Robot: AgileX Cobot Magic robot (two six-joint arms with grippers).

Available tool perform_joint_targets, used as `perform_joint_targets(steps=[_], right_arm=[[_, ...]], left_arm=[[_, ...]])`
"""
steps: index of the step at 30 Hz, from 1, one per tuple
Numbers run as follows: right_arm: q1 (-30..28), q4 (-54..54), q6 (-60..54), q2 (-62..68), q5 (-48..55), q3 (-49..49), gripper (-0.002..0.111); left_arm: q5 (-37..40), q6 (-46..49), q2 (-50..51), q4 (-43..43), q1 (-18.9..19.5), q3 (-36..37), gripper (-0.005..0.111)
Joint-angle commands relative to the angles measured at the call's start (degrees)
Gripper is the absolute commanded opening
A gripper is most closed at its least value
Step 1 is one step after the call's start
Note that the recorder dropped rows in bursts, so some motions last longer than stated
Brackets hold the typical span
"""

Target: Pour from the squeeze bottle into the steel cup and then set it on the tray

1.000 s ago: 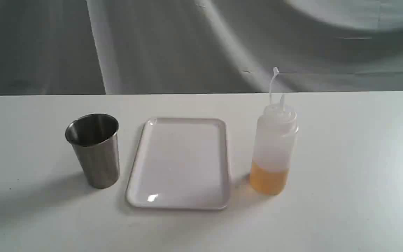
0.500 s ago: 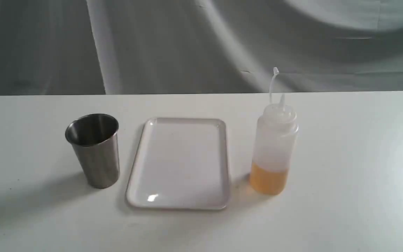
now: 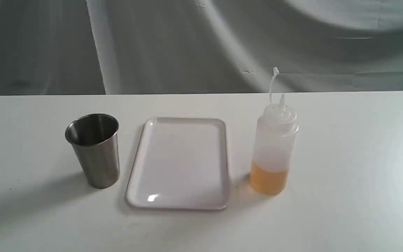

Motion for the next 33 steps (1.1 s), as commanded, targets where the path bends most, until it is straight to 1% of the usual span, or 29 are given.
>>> perform_joint_targets(steps=[1, 4, 6, 10, 15, 19, 22, 27, 33], right_arm=[[-0.46, 0.7, 0.1, -0.32, -4.55, 0.16, 0.0], [-0.46, 8.83, 0.1, -0.32, -12.92, 0.16, 0.0], [-0.46, 10.25, 0.1, -0.32, -14.75, 0.16, 0.0], [-0.46, 9.7, -0.01, -0.32, -6.91, -2.06, 0.0], [-0.46, 8.94, -0.28, -0.32, -8.2, -5.42, 0.0], [-0.46, 9.08, 0.71, 0.05, -5.69, -9.35, 0.0], [-0.46, 8.53, 0.27, 3.74, -0.8, -14.47, 0.0], [-0.07, 7.31, -0.79, 11.69, -0.8, -21.26, 0.0], [4.78, 7.15, -0.79, 20.66, -2.67, -29.31, 0.0]], left_arm=[[-0.09, -0.11, -0.26, -0.16, 0.03, 0.25, 0.008], [-0.09, -0.11, -0.26, -0.16, 0.03, 0.25, 0.008], [-0.09, -0.11, -0.26, -0.16, 0.03, 0.25, 0.008], [-0.09, -0.11, -0.26, -0.16, 0.03, 0.25, 0.008], [-0.09, -0.25, -0.26, -0.16, 0.03, 0.25, 0.008], [-0.09, -0.25, -0.26, -0.16, 0.03, 0.25, 0.008], [-0.09, -0.25, -0.26, -0.16, 0.03, 0.25, 0.008], [-0.09, -0.13, -0.26, -0.16, 0.03, 0.25, 0.008], [-0.09, -0.13, -0.26, -0.16, 0.03, 0.25, 0.008]])
